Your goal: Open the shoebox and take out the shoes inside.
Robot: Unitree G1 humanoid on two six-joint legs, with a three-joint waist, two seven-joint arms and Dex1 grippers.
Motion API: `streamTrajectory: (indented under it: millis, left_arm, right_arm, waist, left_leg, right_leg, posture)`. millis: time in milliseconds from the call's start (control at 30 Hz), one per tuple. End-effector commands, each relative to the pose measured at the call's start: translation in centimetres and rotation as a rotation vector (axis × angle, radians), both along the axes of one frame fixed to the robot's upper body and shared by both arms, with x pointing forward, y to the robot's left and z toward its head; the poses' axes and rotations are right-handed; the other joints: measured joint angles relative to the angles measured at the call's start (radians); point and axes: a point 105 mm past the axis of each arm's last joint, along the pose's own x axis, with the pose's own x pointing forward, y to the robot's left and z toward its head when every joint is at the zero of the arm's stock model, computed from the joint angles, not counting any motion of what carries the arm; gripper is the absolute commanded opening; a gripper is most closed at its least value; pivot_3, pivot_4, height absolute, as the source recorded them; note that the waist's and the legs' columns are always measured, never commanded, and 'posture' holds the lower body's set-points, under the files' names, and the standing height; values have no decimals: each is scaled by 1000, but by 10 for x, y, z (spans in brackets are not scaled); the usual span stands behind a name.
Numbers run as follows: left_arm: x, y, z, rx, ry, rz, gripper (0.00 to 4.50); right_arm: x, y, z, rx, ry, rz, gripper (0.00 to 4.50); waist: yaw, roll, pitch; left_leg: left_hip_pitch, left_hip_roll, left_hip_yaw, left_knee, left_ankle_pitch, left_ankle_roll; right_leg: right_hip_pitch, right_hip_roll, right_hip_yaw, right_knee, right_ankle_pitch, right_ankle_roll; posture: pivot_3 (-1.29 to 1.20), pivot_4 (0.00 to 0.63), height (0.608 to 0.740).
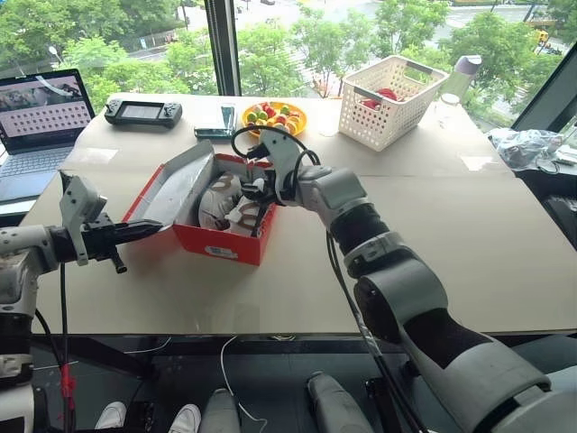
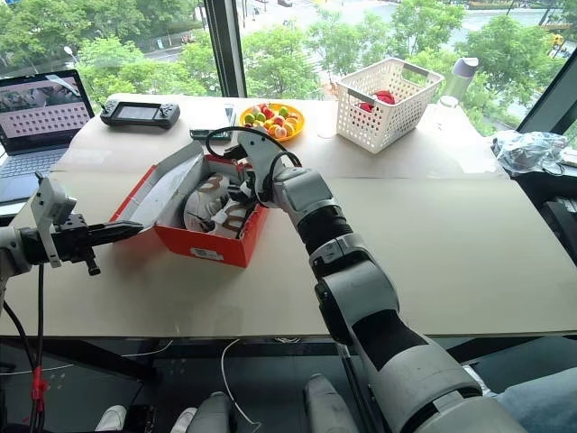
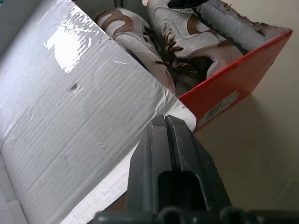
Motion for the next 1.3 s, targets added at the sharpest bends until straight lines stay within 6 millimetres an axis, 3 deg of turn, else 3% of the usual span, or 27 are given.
streamTrajectory:
  millis: [33, 267, 467, 600, 833, 900, 1033, 1300]
  left_arm:
    - [-1, -3, 13, -7, -51, -9, 0]
    - [0, -5, 12, -7, -51, -8, 0]
    - [-1, -7, 10, -16, -50, -7, 0]
    - [-3, -7, 9, -18, -49, -4, 0]
    - [-4, -5, 11, -14, -52, 5, 0]
    - [-3, -5, 11, -13, -53, 6, 0]
    - [-3, -5, 11, -12, -52, 4, 0]
    - [-2, -6, 10, -7, -46, -1, 0]
  right_arm:
    - [1, 1, 0, -22, -31, 10, 4446]
    - [-11, 12, -42, -67, 89, 74, 4446]
    - [-12, 10, -57, -115, 110, 100, 4446]
    - [-11, 10, -55, -96, 108, 99, 3454]
    - [-13, 15, -53, -79, 113, 118, 1303]
    - [-13, 16, -51, -73, 110, 120, 1303]
    - [-11, 19, -33, 33, 103, 116, 1303]
    - [-14, 20, 60, 521, 130, 143, 1303]
  waist:
    - [0, 0, 0]
    - [0, 0, 0]
    - [0, -1, -1]
    - [-1, -1, -1]
    - [-1, -1, -1]
    - [-1, -1, -1]
    - [-1, -1, -1]
    - [-3, 0, 0]
  left_leg:
    - [0, 0, 0, 0, 0, 0]
    - [1, 0, 0, 0, 0, 0]
    - [3, 0, 0, 0, 0, 0]
    - [6, 0, 0, 0, 0, 0]
    - [7, 0, 0, -1, 0, 0]
    - [7, 0, 0, -1, 0, 0]
    - [7, 0, 0, -1, 0, 0]
    - [4, 0, 0, -1, 0, 0]
  right_leg:
    - [0, 0, 0, 0, 0, 0]
    - [0, 0, 0, 0, 0, 0]
    - [3, 0, 0, 0, 0, 0]
    - [5, 0, 0, 1, 0, 0]
    - [5, 0, 0, 1, -1, -1]
    - [5, 0, 0, 1, -1, -1]
    - [4, 0, 0, 1, -1, -1]
    - [2, 0, 0, 1, -1, -1]
  posture:
    - [0, 150, 702]
    - [0, 150, 702]
    - [0, 150, 702]
    - [0, 150, 702]
    - [0, 150, 702]
    - [0, 150, 702]
    - [0, 150, 702]
    - [0, 150, 702]
